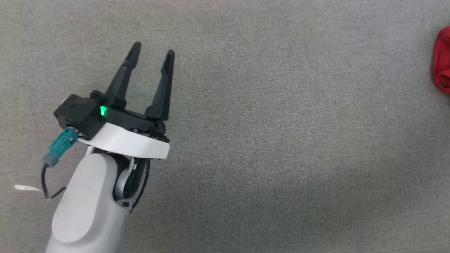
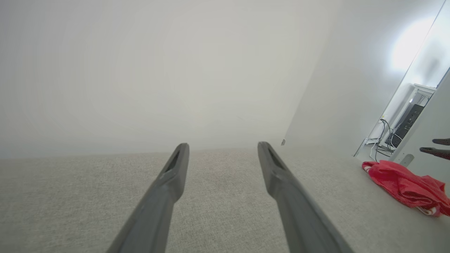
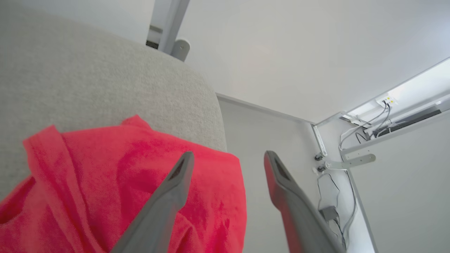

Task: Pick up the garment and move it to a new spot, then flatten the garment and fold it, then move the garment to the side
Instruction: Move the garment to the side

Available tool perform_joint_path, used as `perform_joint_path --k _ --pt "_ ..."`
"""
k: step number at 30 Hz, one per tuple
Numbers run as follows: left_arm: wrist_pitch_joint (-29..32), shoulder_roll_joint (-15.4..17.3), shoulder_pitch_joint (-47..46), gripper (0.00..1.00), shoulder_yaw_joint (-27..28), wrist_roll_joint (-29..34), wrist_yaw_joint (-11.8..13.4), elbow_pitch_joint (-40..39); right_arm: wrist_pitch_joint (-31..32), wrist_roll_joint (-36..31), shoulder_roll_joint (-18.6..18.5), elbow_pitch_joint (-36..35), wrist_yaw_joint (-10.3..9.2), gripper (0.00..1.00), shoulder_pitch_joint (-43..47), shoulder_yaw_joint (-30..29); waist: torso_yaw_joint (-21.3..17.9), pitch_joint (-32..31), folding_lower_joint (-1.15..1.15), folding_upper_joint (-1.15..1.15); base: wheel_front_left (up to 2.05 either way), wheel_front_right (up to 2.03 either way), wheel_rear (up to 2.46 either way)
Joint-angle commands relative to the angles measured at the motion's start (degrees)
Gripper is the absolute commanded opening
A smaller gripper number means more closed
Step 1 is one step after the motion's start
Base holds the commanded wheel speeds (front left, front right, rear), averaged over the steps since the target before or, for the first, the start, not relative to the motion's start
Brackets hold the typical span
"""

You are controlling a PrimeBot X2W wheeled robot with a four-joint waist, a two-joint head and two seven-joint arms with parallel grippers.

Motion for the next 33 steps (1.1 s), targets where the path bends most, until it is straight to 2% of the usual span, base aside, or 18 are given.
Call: perform_joint_path --k 1,9,16,21,24,33 --pt "-0.3 -0.1 0.8 1.0 0.7 0.0 -0.2 -0.2 -1.1 1.0 0.9 0.0 -0.04 1.0 0.0 -0.5 0.3 -0.6 0.0 0.0 0.0 0.0 0.0" --pt "-0.3 -0.5 3.9 1.0 5.8 0.9 -0.2 -1.3 -6.2 3.7 3.8 -1.3 -0.04 1.0 2.3 -2.1 0.7 -3.7 0.0 0.0 0.0 0.0 0.0" --pt "-0.3 -0.8 6.9 1.0 8.9 0.4 -0.2 -1.8 -7.6 4.1 6.0 -4.7 -0.04 1.0 6.0 -3.6 0.9 -6.4 0.0 0.0 0.0 0.0 0.0" --pt "-0.3 -1.2 9.2 1.0 12.1 2.0 -0.2 -2.3 -7.7 3.9 6.4 -11.8 -0.04 1.0 10.7 -7.9 1.3 -8.4 0.0 0.0 0.0 0.0 0.0" --pt "-0.3 -1.4 11.1 1.0 14.4 2.9 -0.2 -2.6 -7.7 2.1 7.2 -18.2 -0.04 1.0 15.2 -12.3 1.7 -10.2 0.0 0.0 0.0 0.0 0.0" --pt "-0.3 -2.1 16.2 1.0 17.0 5.0 -0.2 -1.9 -7.7 -2.6 12.4 -33.3 -0.04 1.0 28.9 -23.1 3.1 -15.0 0.0 0.0 0.0 0.0 0.0"
